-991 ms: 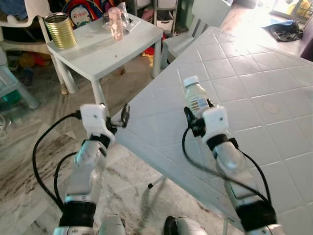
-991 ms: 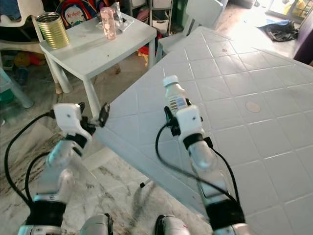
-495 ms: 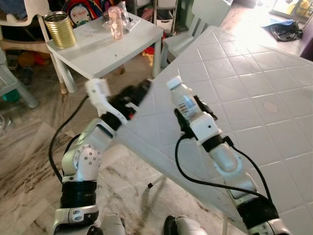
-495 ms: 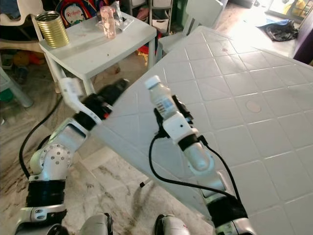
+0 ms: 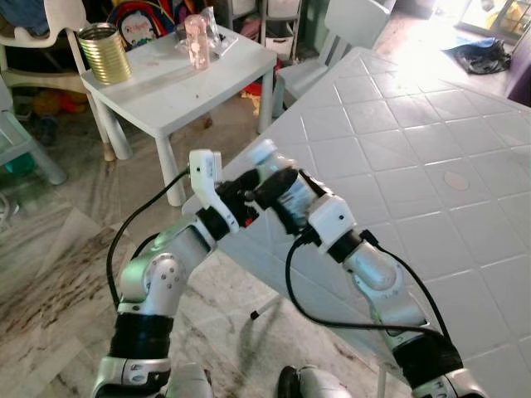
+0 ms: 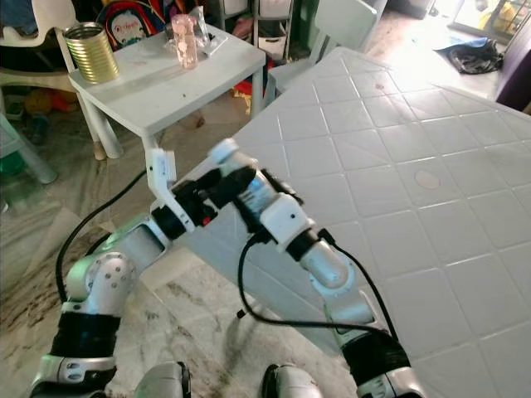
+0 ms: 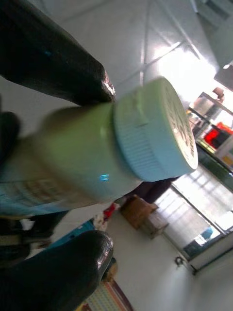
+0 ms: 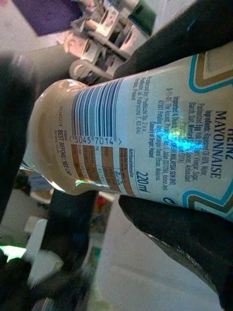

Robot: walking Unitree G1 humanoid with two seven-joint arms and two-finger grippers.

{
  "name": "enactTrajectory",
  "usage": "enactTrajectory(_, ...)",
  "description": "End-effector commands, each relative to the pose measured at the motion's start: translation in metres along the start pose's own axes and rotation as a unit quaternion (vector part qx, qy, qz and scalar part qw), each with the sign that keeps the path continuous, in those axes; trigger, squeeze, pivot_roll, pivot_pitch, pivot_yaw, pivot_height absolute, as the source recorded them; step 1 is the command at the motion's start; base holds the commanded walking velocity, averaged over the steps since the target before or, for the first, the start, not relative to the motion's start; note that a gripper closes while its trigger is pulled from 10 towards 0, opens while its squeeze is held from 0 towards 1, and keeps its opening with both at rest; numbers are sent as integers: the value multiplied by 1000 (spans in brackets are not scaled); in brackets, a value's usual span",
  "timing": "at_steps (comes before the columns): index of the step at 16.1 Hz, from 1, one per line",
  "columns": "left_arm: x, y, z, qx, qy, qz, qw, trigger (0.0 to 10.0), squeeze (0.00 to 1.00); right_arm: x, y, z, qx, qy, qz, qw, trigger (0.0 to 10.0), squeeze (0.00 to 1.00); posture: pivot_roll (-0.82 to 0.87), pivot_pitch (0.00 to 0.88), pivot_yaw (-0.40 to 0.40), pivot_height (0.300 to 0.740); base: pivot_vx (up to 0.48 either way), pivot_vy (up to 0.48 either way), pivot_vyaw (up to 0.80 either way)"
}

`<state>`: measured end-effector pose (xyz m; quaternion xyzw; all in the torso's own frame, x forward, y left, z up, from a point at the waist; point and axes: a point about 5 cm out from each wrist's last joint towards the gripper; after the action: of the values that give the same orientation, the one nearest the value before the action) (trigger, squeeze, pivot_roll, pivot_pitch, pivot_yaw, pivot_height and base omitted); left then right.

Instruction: Restocking fridge

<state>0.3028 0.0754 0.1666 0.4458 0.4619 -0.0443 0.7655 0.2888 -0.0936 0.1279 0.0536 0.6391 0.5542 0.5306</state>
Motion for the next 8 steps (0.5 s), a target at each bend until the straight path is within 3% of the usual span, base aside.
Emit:
enactTrajectory(1,0,3,5,-9,8,6,1000,10000,0,-1,8,1,-21,10,2,1000,10000,0,83,83,-61,740,0,0,0)
enactTrajectory(4,7,4,4,-22,23,-7,999,10000,0,-1,7,-3,-20,18,4,1000,10000,0,80,82,-60,740,0,0,0)
enactTrajectory(5,7,4,3,-21,18,-13,1000,9137,0,-1,7,-4,-19,20,6,1000,10000,0,80,82,-60,740,0,0,0)
enactTrajectory(6,6,4,3,-27,12,-15,999,0,0,-1,6,-4,-17,21,8,1000,10000,0,79,80,-60,740,0,0,0)
enactTrajectory(8,6,6,4,-35,9,-14,999,0,0,-1,5,-4,-14,23,8,1000,10000,0,81,80,-61,740,0,0,0)
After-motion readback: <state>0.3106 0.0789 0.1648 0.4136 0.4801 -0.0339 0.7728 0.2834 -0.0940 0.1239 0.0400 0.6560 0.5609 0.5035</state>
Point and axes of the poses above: a point about 5 cm out from each wrist's last joint towards the gripper, its own z axis pointing out of the wrist towards the gripper, its own y axis along the axis of the wrist's last joint, x = y × z, and after that the axes turned 14 degrees about -z, right-handed
